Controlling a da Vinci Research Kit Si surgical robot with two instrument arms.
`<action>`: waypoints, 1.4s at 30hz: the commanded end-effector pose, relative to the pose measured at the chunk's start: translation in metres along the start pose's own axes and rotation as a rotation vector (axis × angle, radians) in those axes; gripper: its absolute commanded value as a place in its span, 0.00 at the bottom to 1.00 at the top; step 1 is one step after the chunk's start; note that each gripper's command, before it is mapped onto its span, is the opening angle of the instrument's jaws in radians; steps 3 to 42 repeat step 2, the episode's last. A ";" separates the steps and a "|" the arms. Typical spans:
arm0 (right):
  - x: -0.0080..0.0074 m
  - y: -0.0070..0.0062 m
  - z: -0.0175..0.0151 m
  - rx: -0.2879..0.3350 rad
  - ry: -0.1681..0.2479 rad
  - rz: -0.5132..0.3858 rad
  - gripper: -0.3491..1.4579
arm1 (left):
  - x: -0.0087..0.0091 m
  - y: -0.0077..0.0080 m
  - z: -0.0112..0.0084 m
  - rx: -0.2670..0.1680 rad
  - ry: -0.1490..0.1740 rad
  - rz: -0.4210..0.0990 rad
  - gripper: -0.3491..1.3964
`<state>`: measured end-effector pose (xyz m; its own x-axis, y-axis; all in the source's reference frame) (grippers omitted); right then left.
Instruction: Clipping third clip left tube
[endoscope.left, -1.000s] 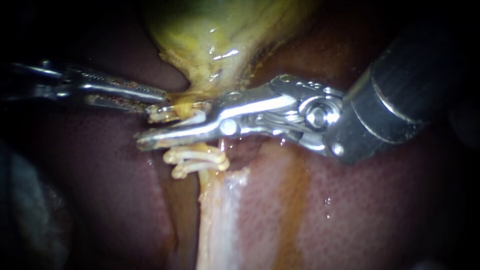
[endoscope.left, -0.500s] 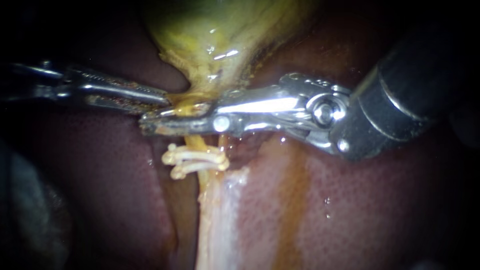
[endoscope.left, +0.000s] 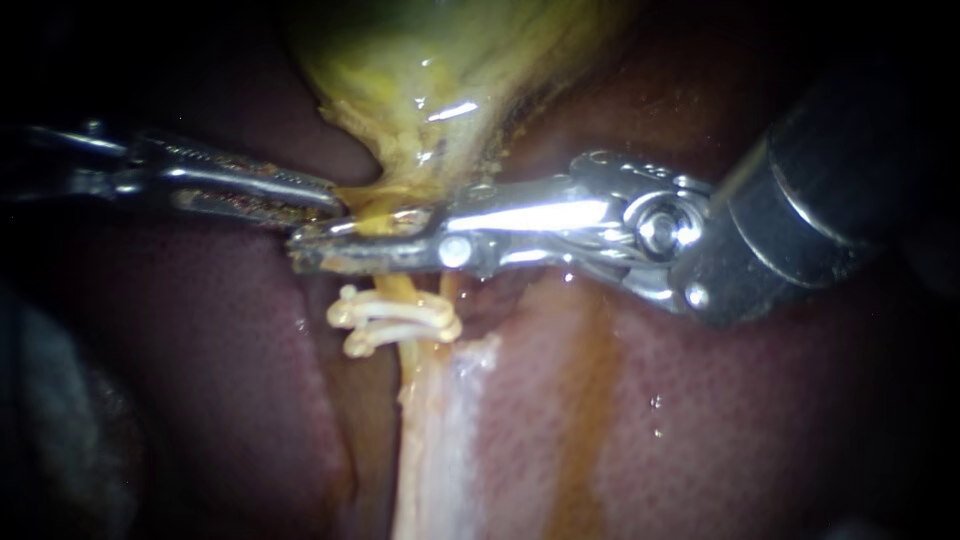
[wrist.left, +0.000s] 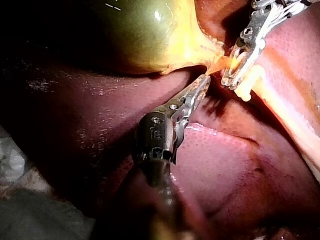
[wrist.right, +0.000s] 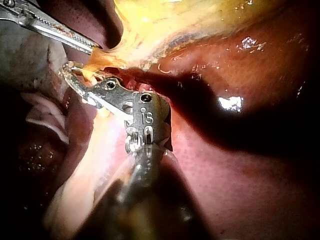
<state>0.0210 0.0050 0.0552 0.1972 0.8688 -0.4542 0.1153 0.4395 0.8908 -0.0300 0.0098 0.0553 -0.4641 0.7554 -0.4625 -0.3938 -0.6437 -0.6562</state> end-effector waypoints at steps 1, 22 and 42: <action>0.0000 0.0000 0.0000 0.000 0.000 0.000 0.00 | 0.0000 0.0000 0.0000 0.000 0.000 0.000 0.00; 0.0000 0.0000 0.0000 0.000 0.000 0.000 0.00 | 0.0000 0.0000 0.0000 0.000 0.000 0.000 0.00; 0.0000 0.0000 0.0000 0.000 0.000 0.000 0.00 | 0.0000 0.0000 0.0000 0.000 0.000 0.000 0.00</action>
